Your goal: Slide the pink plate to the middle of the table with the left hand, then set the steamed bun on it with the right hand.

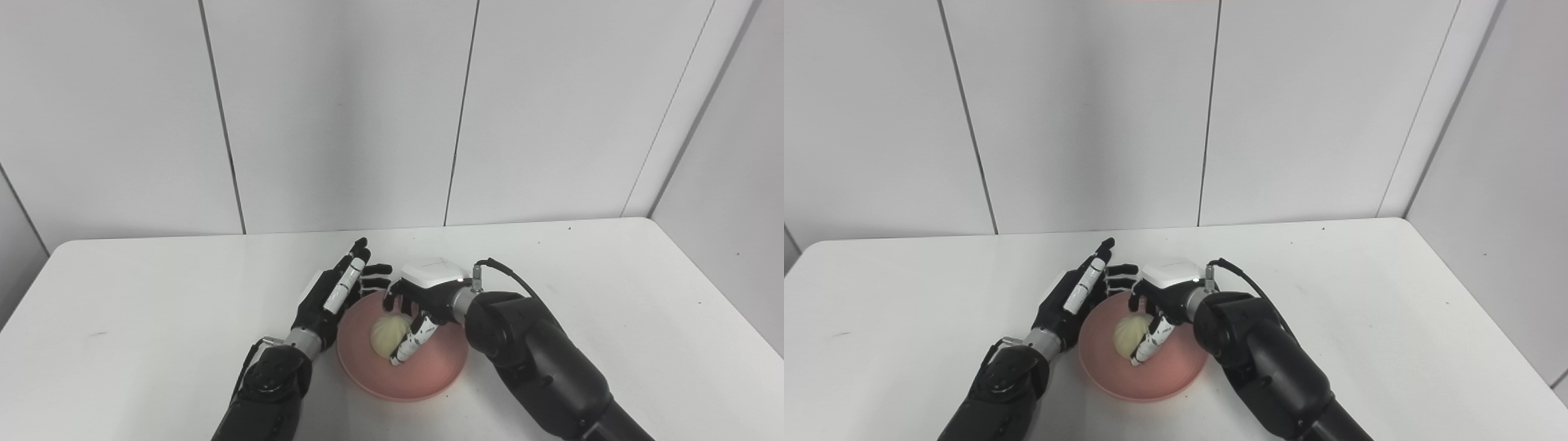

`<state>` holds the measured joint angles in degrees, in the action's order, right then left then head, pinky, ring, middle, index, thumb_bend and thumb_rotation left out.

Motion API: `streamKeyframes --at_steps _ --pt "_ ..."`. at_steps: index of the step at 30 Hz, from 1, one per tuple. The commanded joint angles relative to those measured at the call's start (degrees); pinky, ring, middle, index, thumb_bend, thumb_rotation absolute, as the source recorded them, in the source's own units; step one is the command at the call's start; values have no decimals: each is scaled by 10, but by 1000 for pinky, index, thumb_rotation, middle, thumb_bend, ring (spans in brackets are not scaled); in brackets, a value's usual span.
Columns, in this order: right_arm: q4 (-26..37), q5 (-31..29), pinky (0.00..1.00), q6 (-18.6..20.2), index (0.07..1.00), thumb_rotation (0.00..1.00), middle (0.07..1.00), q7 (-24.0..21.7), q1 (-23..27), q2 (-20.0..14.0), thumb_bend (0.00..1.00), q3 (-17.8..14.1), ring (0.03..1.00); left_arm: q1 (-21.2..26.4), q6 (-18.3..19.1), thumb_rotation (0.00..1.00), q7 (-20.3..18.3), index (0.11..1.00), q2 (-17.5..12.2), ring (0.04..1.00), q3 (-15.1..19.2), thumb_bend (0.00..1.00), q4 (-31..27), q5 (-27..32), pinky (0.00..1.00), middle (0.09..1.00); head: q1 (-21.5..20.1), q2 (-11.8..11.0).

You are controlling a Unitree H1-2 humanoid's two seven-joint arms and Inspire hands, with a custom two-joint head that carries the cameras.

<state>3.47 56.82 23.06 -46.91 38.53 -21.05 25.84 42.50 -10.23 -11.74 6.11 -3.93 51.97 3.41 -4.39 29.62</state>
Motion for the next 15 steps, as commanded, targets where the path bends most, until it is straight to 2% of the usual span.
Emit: streamKeyframes --at_steps 1,5,8,12,15 --pt "22 4 541 -7 745 421 770 2 17 -12 936 -6 711 -18 34 834 -9 950 -5 663 -4 623 13 -5 621 714 0 1" --pt "34 -3 628 -3 766 424 837 10 12 -18 977 -15 805 -16 31 828 -7 950 -7 663 -4 648 18 -4 624 702 -2 -1" --pt "48 -13 670 -1 776 418 858 32 1 -16 980 -34 825 -16 31 822 -9 953 -9 675 -1 660 19 0 642 705 -3 -2" --pt "79 -14 637 6 771 412 835 60 -19 -13 995 -61 796 -18 23 826 -12 960 -11 689 -1 651 20 0 652 713 -3 -2" --pt "98 -15 594 3 766 410 797 108 -44 -5 972 -90 759 -20 18 816 -11 959 -11 677 1 645 21 1 642 708 -5 -2"
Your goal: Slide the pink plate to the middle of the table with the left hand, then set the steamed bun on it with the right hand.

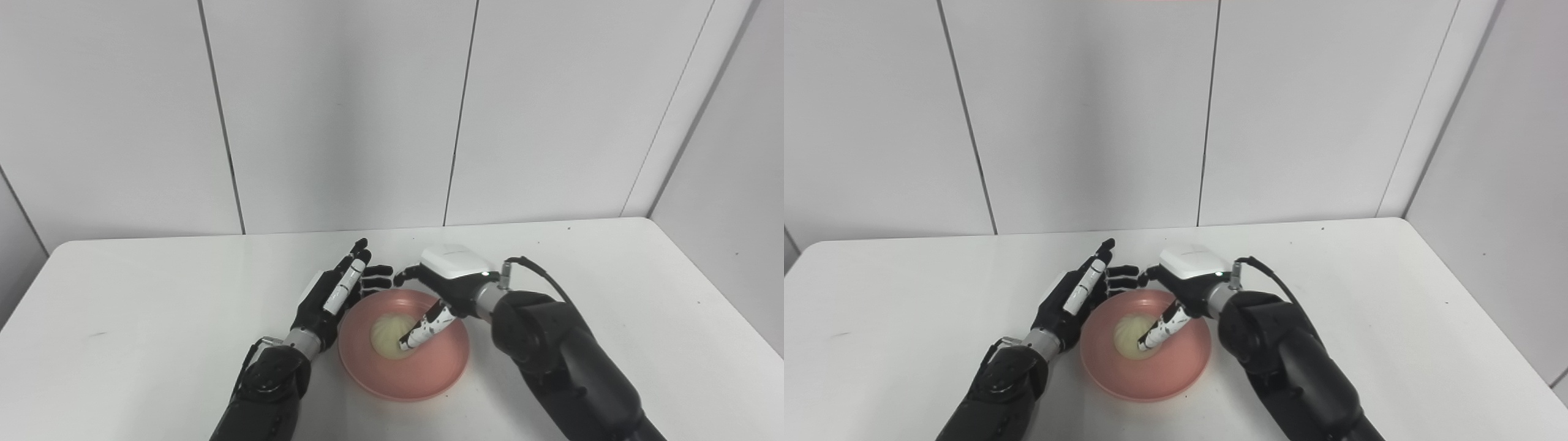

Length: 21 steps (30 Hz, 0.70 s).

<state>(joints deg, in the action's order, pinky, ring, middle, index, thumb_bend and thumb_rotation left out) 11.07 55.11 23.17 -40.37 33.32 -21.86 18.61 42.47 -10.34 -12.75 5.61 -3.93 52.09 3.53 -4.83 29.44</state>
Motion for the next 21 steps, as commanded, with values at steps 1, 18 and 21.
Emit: streamKeyframes --at_steps 1,18,21 --pt "25 1 584 1 764 409 787 55 2 6 953 -25 747 -21 17 816 0 959 -6 676 2 643 19 -1 638 708 0 0" --pt "-256 -414 653 -385 743 908 750 495 -86 164 661 -282 713 -42 -14 860 57 958 -5 916 9 655 0 -26 921 920 -6 2" --pt "-284 -468 724 -380 797 958 805 478 -82 168 641 -295 780 -42 -22 879 72 963 -3 973 12 652 5 -29 977 972 -6 3"
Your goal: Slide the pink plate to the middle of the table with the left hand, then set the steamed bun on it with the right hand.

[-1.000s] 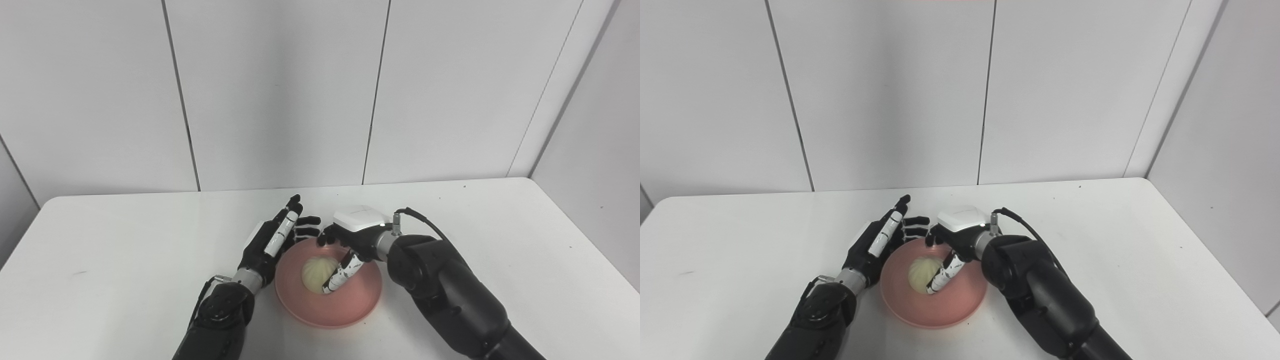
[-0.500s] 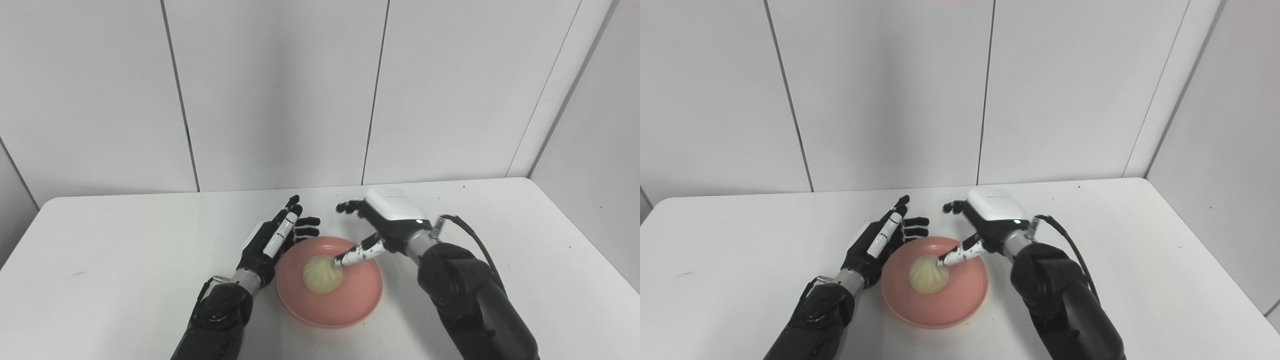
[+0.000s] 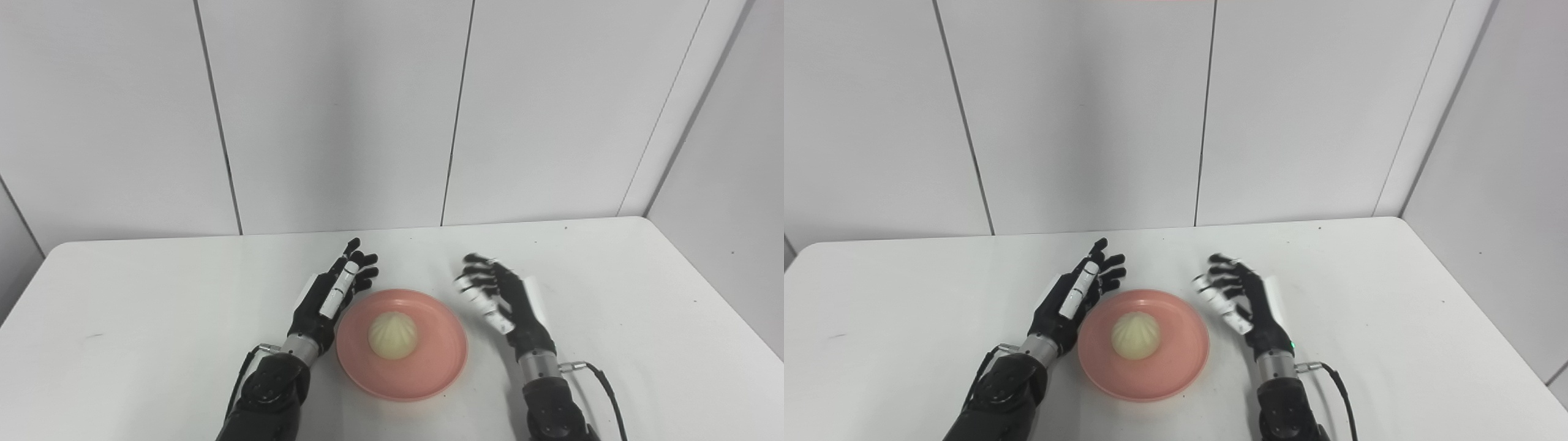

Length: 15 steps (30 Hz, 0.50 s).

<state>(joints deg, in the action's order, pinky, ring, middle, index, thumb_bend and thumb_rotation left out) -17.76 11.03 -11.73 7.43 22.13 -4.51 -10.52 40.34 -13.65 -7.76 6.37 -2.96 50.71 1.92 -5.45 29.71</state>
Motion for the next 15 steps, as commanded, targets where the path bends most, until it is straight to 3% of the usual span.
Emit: streamKeyframes --at_steps 1,6,11,15 --pt "0 -40 738 -27 811 979 819 -4 30 -6 638 -4 796 -21 8 885 26 964 -11 987 2 647 20 -15 989 983 0 0" --pt "12 -107 857 54 865 1000 875 -36 23 -7 748 -1 892 -27 31 929 6 998 -17 1000 -14 716 0 -22 1000 1000 1 2" --pt "9 -123 870 67 868 1000 884 -42 17 -10 790 5 905 -29 27 915 -16 1000 -19 1000 -14 715 0 -9 1000 1000 0 2" --pt "7 -128 891 61 879 1000 890 -38 12 -8 810 7 909 -30 46 916 -15 1000 -13 1000 3 735 -5 9 1000 1000 0 3"
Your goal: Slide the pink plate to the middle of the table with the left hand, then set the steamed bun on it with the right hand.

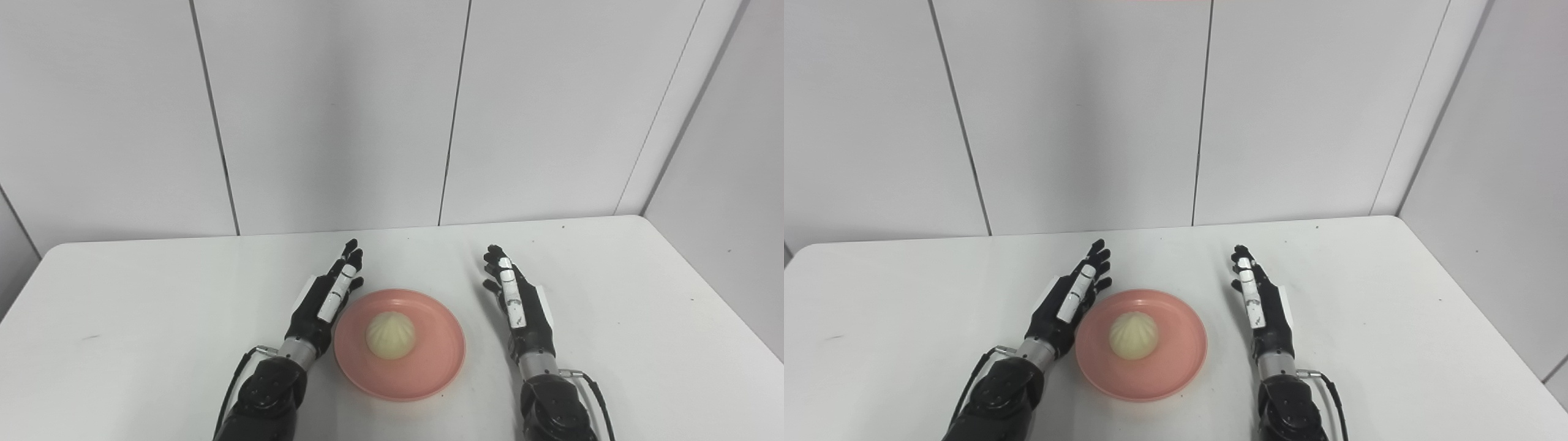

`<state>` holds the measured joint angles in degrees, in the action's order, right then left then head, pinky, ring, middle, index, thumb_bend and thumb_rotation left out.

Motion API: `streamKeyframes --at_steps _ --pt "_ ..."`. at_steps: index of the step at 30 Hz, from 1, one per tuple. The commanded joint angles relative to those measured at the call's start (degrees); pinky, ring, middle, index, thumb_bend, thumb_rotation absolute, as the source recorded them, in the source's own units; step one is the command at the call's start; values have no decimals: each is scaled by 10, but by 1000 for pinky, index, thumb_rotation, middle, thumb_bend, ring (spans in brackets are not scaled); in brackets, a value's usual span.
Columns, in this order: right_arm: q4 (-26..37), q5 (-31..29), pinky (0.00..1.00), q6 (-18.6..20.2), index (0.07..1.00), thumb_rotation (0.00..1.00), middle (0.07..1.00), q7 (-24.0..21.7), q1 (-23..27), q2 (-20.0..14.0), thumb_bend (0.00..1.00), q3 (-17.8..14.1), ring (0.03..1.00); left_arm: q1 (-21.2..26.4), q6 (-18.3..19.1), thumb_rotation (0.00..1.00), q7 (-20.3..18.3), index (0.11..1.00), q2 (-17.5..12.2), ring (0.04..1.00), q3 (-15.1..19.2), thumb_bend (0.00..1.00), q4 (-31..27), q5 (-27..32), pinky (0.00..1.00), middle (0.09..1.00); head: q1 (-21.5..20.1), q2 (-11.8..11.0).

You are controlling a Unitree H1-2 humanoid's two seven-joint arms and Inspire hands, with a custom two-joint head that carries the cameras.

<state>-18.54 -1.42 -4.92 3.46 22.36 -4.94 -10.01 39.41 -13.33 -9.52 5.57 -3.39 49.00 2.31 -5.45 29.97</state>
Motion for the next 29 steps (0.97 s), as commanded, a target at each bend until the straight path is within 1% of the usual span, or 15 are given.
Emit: streamKeyframes --at_steps 1,3,4,7,11,15,17,19,23,29 --pt "13 -3 922 -11 890 1000 901 1 8 -4 812 3 922 -20 49 922 7 1000 -2 1000 13 742 11 11 1000 1000 0 0" --pt "9 -4 942 -18 899 1000 908 -4 6 -6 814 7 932 -25 63 923 23 1000 4 1000 24 746 -1 16 1000 1000 -3 1" --pt "7 -4 965 -20 912 1000 923 -6 5 -8 817 9 943 -28 68 925 30 1000 7 1000 29 725 -9 17 1000 1000 -3 1" --pt "2 -3 977 -24 925 1000 936 -10 6 -11 807 15 953 -37 63 950 60 1000 12 1000 28 700 -30 -2 1000 1000 -3 1" --pt "-3 -9 999 -23 942 1000 959 -14 6 -13 824 21 971 -46 37 973 91 1000 15 1000 22 656 -43 -21 1000 1000 -2 1" --pt "-10 -18 1000 -24 960 1000 971 -14 6 -8 829 22 982 -50 39 970 123 1000 20 1000 24 655 -55 -34 1000 1000 -1 2" --pt "-12 -24 1000 -28 963 1000 971 -15 5 -5 833 23 985 -51 31 968 134 1000 21 1000 26 645 -54 -36 1000 1000 -1 2" --pt "-13 -27 1000 -31 961 1000 969 -16 4 -3 814 25 982 -52 25 973 144 1000 22 1000 25 639 -55 -40 1000 1000 0 3" --pt "-18 -35 1000 -33 968 1000 978 -22 6 3 806 29 993 -54 7 978 162 1000 22 1000 25 650 -52 -50 1000 1000 2 2" --pt "-30 -46 1000 -36 982 1000 992 -34 15 8 836 33 1000 -56 -15 984 182 1000 25 1000 22 655 -50 -64 1000 1000 4 3"
